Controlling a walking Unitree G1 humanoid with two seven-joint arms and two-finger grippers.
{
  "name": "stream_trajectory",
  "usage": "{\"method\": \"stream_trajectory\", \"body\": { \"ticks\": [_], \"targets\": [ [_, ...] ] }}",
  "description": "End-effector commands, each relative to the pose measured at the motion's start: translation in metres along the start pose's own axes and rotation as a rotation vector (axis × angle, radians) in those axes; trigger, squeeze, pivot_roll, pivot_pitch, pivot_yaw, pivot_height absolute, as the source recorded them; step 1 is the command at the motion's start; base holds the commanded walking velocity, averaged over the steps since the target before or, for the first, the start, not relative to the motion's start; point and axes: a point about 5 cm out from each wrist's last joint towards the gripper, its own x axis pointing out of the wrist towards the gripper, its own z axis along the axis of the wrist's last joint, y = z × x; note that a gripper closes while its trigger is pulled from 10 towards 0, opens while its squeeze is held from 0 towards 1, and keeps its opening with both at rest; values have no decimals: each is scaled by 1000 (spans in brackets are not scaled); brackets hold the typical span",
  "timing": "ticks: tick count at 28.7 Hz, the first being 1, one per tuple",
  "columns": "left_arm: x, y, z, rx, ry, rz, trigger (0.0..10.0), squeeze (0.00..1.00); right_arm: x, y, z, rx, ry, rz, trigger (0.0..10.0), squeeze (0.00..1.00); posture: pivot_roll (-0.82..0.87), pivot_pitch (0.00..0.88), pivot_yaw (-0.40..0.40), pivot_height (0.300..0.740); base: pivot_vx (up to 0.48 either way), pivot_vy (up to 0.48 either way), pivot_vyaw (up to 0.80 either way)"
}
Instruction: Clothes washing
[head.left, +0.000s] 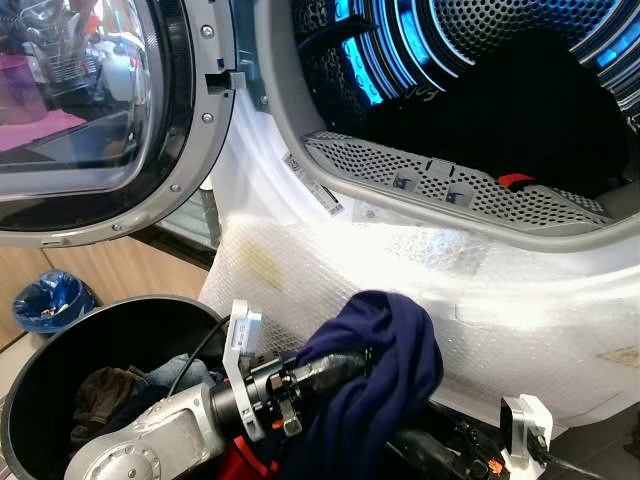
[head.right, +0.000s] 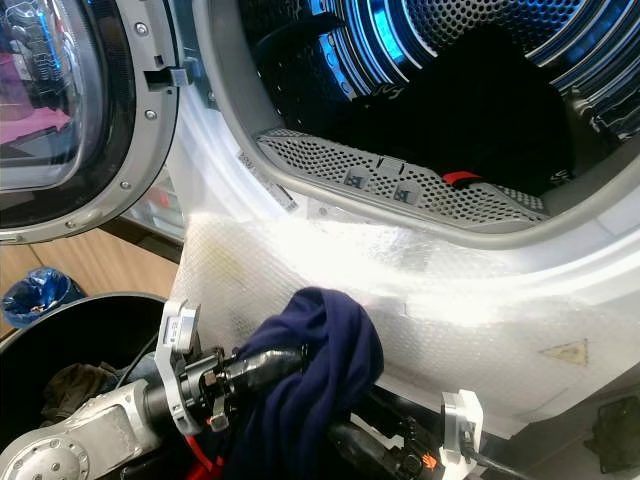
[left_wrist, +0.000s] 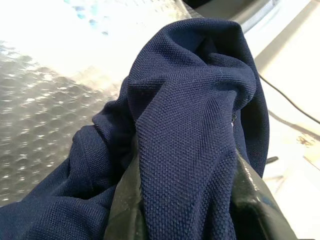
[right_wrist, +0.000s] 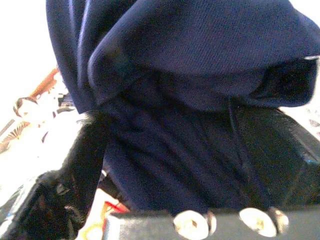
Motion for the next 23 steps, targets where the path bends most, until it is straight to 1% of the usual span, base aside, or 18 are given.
{"method": "stream_trajectory", "body": {
  "ticks": [1, 3, 6, 11, 12, 14, 15, 16, 18, 19, 21, 22, 23],
  "targets": [
    [6, 0, 3, 27, -11, -11, 0, 0, 2, 4, 0, -13, 28, 20, 10000, 1000, -26, 47, -25, 740, 0, 0, 0],
    [7, 0, 2, 27, -10, -11, 0, 0, 3, 5, 0, -13, 29, 23, 10000, 1000, -27, 45, -26, 740, 0, 0, 0],
    [14, 2, 0, 34, -10, -5, 0, 0, 9, 10, -14, -28, 162, 68, 10000, 1000, -33, 33, -25, 740, 0, 0, 0],
    [18, 3, 1, 36, -14, -8, 0, 0, 16, 8, -19, -25, 180, 49, 10000, 1000, -35, 24, -24, 740, 0, 0, 0],
    [19, 3, 0, 42, -10, -7, 0, 0, 21, 5, -19, -34, 175, 25, 10000, 1000, -35, 23, -23, 740, 0, 0, 0],
    [20, 3, 0, 46, -8, -8, 0, 0, 25, 4, -19, -34, 170, 17, 10000, 1000, -35, 21, -23, 740, 0, 0, 0],
    [20, 3, 0, 46, -9, -8, 0, 0, 28, 4, -17, -32, 147, 16, 10000, 1000, -36, 18, -22, 740, 0, 0, 0],
    [21, 4, -1, 47, -9, -8, 0, 0, 34, 1, -13, -41, 110, -14, 10000, 1000, -35, 17, -22, 740, 0, 0, 0],
    [22, 4, -1, 50, -7, -8, 0, 0, 43, -5, -10, -57, 84, -79, 10000, 1000, -36, 15, -21, 740, 0, 0, 0],
    [23, 4, -2, 49, -7, -9, 0, 0, 46, -6, -8, -54, 66, -88, 10000, 1000, -36, 15, -21, 740, 0, 0, 0],
    [25, 3, -3, 53, -2, -12, 0, 0, 56, -2, -2, -21, 1, -68, 10000, 1000, -36, 22, -23, 740, 0, 0, 0],
    [25, 3, -3, 53, -2, -13, 0, 0, 58, 0, -1, -4, -15, -55, 10000, 765, -36, 22, -23, 740, 0, 0, 0],
    [26, 3, -4, 53, -2, -13, 0, 0, 61, 3, 1, 14, -30, -29, 10000, 188, -35, 26, -24, 740, 0, 0, 0]
  ]
}}
